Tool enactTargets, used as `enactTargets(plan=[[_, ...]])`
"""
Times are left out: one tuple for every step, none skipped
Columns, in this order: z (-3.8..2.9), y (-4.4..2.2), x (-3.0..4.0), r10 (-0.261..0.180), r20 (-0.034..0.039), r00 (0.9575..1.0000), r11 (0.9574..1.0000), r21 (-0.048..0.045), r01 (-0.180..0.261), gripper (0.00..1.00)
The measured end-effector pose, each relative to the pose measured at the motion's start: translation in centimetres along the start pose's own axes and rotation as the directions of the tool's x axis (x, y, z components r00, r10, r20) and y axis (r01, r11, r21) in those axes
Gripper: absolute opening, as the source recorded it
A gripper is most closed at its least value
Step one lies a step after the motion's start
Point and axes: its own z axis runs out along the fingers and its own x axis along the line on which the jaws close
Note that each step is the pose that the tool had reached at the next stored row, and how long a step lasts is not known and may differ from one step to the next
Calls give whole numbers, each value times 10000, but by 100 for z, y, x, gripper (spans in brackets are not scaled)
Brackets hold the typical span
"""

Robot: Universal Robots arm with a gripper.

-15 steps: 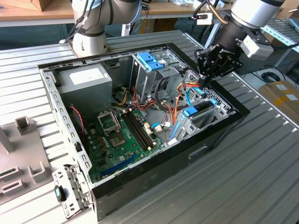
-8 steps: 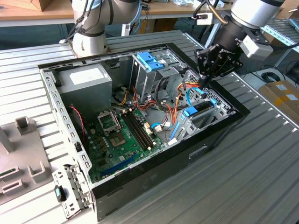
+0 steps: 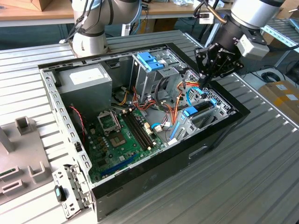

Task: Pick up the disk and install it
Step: 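Insert the first disk wire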

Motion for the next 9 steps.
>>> enactTargets(plan=[[0,0,0,107,-3,9999,9999,8,-107,16],[1,0,0,328,-11,9995,9995,24,-328,16],[0,0,0,515,-17,9987,9987,36,-515,16],[1,0,0,730,-24,9973,9973,53,-730,16],[1,0,0,819,-26,9966,9966,59,-819,16],[1,0,0,896,-29,9960,9960,64,-895,16],[1,0,0,1022,-32,9948,9947,74,-1022,16],[1,0,0,1119,-35,9937,9937,81,-1119,16],[1,0,0,1203,-37,9927,9927,87,-1203,16]])
